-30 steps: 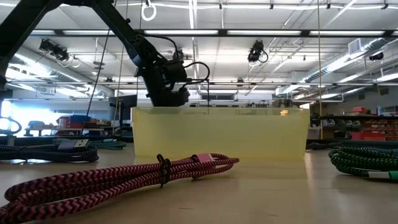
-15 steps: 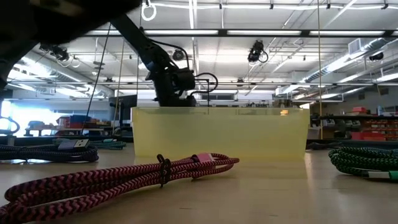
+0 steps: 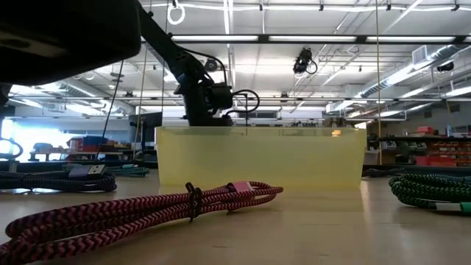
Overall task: Pick and place USB-C Cables
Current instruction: Put the white and black charger cable into the yellow bin
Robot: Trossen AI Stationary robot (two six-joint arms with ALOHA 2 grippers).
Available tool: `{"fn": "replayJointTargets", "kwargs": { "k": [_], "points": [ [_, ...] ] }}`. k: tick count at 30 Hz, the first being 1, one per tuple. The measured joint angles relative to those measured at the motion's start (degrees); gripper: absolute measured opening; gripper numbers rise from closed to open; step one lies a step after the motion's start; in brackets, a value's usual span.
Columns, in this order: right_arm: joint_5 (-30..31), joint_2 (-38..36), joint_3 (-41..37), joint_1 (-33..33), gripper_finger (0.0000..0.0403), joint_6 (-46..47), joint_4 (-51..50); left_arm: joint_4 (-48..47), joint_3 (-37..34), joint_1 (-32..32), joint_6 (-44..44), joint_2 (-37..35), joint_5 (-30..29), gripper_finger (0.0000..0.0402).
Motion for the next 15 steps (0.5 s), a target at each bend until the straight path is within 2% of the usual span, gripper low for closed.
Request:
{"fn": "replayJointTargets", "kwargs": {
  "k": [3, 7, 12, 15],
  "points": [
    [-0.02, -0.02, 0.00, 0.00, 0.0168, 0.00, 1.44, -0.59, -0.05, 0.00, -1.47, 0.03, 0.06, 0.0116],
    [-0.02, -0.17, 0.00, 0.00, 0.0168, 0.00, 2.00, -0.89, -0.09, -0.07, -3.34, 0.04, -0.40, 0.0026],
    [-0.03, -0.28, 0.00, 0.00, 0.0168, 0.04, 1.91, -0.95, 0.11, -0.09, -8.95, -0.04, -0.60, 0.0010],
    [-0.04, -0.52, 0.00, 0.00, 0.0168, 0.01, 0.94, -4.13, 2.72, -0.45, -15.33, 0.07, -0.73, 0.0006]
  ]
}}
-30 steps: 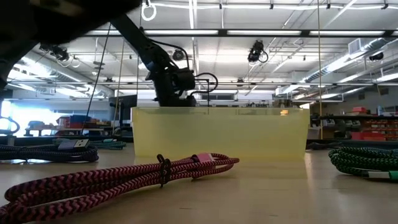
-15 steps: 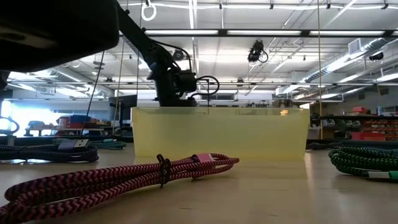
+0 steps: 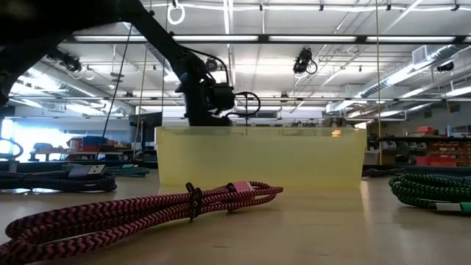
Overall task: Pick and place USB-C Cables
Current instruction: Put the white and black charger cable into the yellow bin
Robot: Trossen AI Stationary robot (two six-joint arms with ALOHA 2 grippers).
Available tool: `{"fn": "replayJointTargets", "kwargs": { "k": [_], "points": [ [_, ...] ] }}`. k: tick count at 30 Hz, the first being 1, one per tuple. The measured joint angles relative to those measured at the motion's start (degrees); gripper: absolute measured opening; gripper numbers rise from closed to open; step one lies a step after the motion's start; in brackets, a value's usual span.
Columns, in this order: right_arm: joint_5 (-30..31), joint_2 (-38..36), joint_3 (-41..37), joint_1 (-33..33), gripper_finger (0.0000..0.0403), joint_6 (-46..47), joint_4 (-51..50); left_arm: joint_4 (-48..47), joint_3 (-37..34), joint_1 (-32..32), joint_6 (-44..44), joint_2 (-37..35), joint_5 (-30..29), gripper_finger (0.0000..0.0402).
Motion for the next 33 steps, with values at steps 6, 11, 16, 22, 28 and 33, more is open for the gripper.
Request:
{"fn": "replayJointTargets", "kwargs": {
  "k": [6, 11, 16, 22, 28, 33],
  "points": [
    [0.53, -1.12, 0.00, -0.15, 0.0157, -1.64, -6.25, -5.41, 10.07, -1.67, -8.72, -4.10, 3.88, 0.0005],
    [3.10, -2.60, 0.01, -1.09, 0.0151, -3.84, -12.72, -10.44, 19.37, -4.27, -15.44, -8.88, 7.03, 0.0004],
    [13.64, -4.98, 0.00, -2.64, 0.0151, -8.88, -25.80, -13.03, 26.45, -7.42, -21.39, -16.19, 7.17, 0.0004],
    [34.47, -4.47, 0.00, -4.14, 0.0151, -14.59, -39.70, -11.38, 29.49, -10.47, -30.88, -26.87, 7.15, 0.0004],
    [36.31, 3.62, -0.07, -8.41, 0.0176, -19.69, -37.24, -6.07, 29.40, -15.05, -36.56, -33.03, 7.06, 0.0004],
    [34.06, 9.84, -0.09, -12.48, 0.0222, -22.57, -27.35, -5.46, 29.34, -18.33, -37.99, -34.07, 4.86, 0.0004]
  ]
}}
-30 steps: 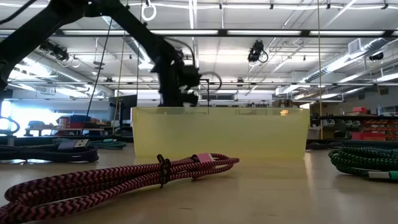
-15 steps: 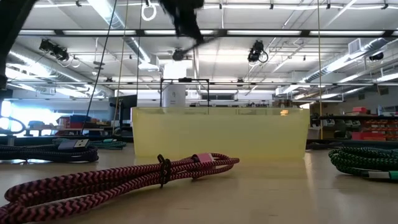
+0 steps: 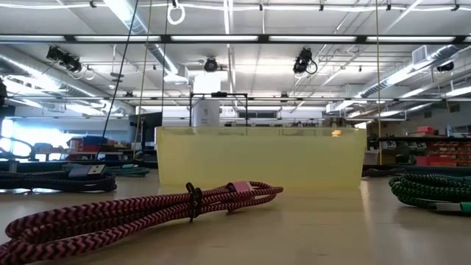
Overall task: Pick and place USB-C Cables
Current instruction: Put the white and black charger cable into the yellow bin
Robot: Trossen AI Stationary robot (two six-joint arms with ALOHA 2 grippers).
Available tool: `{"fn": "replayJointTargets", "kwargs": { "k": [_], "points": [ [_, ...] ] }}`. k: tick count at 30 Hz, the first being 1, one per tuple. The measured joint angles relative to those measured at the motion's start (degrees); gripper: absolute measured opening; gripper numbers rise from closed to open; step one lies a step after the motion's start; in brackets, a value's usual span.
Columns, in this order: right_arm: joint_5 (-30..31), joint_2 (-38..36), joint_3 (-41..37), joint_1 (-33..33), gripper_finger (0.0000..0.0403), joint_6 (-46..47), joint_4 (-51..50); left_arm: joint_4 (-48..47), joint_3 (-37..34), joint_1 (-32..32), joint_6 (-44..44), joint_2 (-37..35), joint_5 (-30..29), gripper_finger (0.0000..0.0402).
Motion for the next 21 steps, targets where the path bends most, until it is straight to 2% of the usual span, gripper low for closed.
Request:
{"fn": "replayJointTargets", "kwargs": {
  "k": [4, 7, 21],
  "points": [
    [-3.25, 3.13, 0.04, -1.31, 0.0259, -3.77, 11.69, -0.32, -0.02, -1.35, -0.98, 0.11, -0.27, 0.0004],
    [-6.01, 3.88, 0.09, -1.33, 0.0276, -5.92, 16.17, -0.79, -0.02, -2.09, -1.45, 0.52, -0.25, 0.0004],
    [-16.77, 6.61, 0.11, 0.57, 0.0272, -2.56, 23.29, -1.28, -0.02, -2.31, -1.08, 5.65, -0.40, 0.0004]
  ]
}}
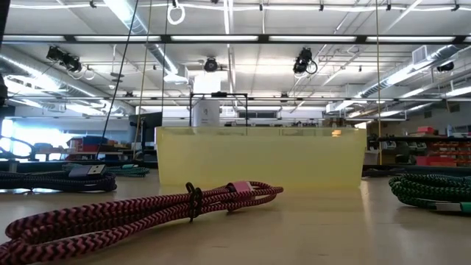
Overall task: Pick and place USB-C Cables
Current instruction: Put the white and black charger cable into the yellow bin
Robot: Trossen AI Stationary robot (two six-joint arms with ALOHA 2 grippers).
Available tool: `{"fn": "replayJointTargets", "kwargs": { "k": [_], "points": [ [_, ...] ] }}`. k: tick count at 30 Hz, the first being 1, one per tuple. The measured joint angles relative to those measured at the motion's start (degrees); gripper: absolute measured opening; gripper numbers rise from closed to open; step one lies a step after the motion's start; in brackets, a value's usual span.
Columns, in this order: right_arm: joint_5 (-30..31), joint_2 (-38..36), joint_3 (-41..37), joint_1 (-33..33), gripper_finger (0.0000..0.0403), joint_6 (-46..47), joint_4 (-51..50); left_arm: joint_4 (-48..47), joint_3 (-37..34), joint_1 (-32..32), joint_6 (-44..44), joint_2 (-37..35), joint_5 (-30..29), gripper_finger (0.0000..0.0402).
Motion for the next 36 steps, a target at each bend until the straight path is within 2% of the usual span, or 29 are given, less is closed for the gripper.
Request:
{"fn": "replayJointTargets", "kwargs": {
  "k": [6, 10, 13, 19, 20, 24, 28, 33, 36],
  "points": [
    [-0.10, 0.89, 0.02, -0.11, 0.0270, 0.00, -0.19, 2.89, 0.00, -0.24, 1.00, 1.58, 2.15, 0.0004],
    [-0.31, 0.99, 0.02, -0.11, 0.0240, 0.03, -0.60, 4.70, 0.00, -0.28, 1.21, 1.63, 2.51, 0.0004],
    [-0.26, 0.72, 0.02, -0.11, 0.0186, 0.03, -0.52, 4.97, 0.00, -0.26, 1.25, 1.63, 2.51, 0.0004],
    [-0.37, 0.03, 0.00, -0.11, 0.0032, 0.08, -0.81, 4.97, 0.00, -0.28, 2.36, 1.63, 2.34, 0.0004],
    [-0.27, -0.12, 0.00, -0.11, 0.0020, -0.02, -1.08, 4.97, 0.00, -0.26, 2.47, 1.63, 2.55, 0.0004],
    [0.34, -0.61, 0.00, -0.21, 0.0018, 0.07, -3.03, 4.51, 0.00, -0.28, 2.43, 1.63, 2.52, 0.0004],
    [0.17, -1.19, -0.01, -0.59, 0.0017, 1.41, -8.14, -0.44, 0.00, -0.29, 2.32, 1.76, 2.45, 0.0016],
    [2.90, -3.97, 0.01, -1.57, 0.0017, 3.43, -19.19, -16.47, 0.09, -0.55, -0.38, 1.48, 1.05, 0.0027],
    [4.49, -5.57, -0.04, -2.35, 0.0017, 6.62, -27.94, -26.76, 0.09, -1.18, -5.96, 1.48, -5.34, 0.0019]
  ]
}}
